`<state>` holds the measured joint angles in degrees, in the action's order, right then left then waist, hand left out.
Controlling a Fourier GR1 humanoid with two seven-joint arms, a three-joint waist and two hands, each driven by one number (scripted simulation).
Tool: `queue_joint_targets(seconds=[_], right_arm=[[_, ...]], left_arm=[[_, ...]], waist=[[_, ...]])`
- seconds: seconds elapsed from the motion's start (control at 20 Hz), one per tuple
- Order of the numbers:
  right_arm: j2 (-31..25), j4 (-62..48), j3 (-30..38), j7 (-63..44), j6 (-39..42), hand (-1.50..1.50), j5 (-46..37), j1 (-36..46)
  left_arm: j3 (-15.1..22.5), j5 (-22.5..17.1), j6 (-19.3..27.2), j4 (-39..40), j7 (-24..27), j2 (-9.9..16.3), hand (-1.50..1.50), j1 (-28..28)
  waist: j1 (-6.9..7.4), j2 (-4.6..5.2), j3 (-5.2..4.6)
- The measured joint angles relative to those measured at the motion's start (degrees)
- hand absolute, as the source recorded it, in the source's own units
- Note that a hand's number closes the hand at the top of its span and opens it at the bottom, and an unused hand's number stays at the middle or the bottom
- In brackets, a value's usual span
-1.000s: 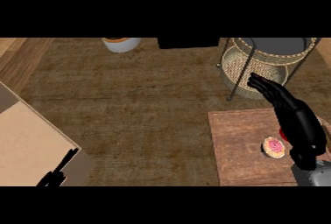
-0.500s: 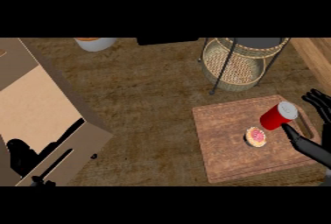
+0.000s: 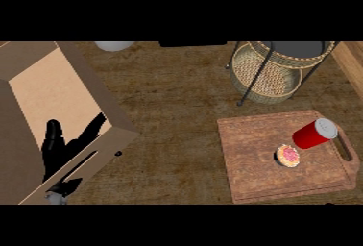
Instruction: Pick the cupcake from the cutting board and place it in the tiered basket
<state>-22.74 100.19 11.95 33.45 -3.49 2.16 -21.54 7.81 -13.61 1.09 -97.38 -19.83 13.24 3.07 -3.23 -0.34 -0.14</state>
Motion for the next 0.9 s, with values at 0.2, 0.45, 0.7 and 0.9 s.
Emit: queue_joint_targets(seconds=[0.2, 0.45, 0.7, 0.9], right_arm=[[-2.4, 7.1, 1.4, -7.0, -5.4, -1.50, -8.7, -7.3], [-2.8, 18.8, 0.1, -20.8, -9.2, -1.50, -20.1, -15.1], [-1.2, 32.3, -6.3, -37.3, -7.6, -1.50, -30.3, -18.9], [0.1, 33.8, -13.0, -48.1, -6.5, -1.50, -33.5, -16.3]], left_arm=[[-1.4, 1.2, -1.3, 0.3, 0.4, -1.7, 0.00, 0.1], [-2.5, 2.9, -3.4, 0.9, 0.6, -3.3, 0.00, -0.9], [-4.4, 4.4, -5.0, 2.6, 0.0, -4.8, 0.00, -4.4], [-5.3, 6.1, -6.2, 4.0, 0.1, -6.3, 0.00, -6.0]], waist=[[0.06, 0.08, -0.24], [0.93, 0.31, -0.30], [2.22, 0.54, -0.24], [3.19, 0.57, -0.15]])
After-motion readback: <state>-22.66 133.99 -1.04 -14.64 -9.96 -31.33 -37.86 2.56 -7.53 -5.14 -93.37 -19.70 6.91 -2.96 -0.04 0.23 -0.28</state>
